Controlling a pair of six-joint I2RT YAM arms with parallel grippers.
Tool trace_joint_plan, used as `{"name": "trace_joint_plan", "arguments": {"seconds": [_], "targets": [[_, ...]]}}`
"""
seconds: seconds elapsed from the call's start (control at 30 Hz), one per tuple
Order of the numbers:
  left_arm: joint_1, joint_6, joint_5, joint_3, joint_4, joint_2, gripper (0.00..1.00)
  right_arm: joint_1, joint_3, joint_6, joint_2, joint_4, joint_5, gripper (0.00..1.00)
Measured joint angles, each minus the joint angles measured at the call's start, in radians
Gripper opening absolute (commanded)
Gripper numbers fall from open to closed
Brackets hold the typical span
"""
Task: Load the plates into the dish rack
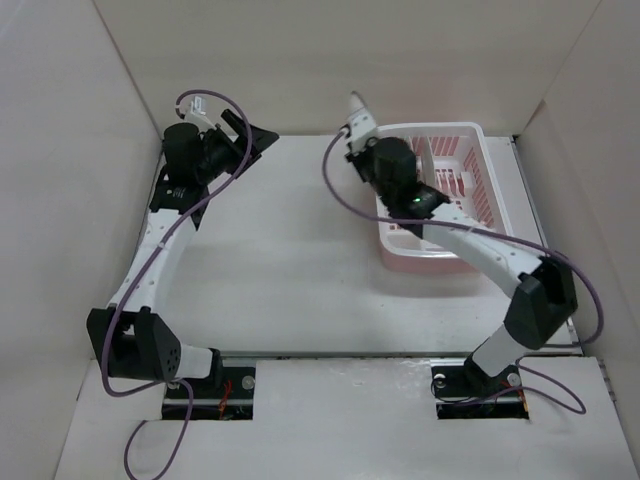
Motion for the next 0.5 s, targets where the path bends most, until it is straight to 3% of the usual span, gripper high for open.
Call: {"name": "trace_joint_plan", "arguments": {"seconds": [0.33, 0.5], "targets": [[0.007, 0.083, -0.006, -0.053, 0.017, 0.127, 0.79, -0.39, -0.024, 0.209, -0.335, -0.047, -0.106, 0.0], [0.007, 0.08, 0.06, -0.117, 0.06, 0.179, 0.83, -0.551, -0.043, 0.229, -0.351, -0.066, -0.341, 0.0]]}}
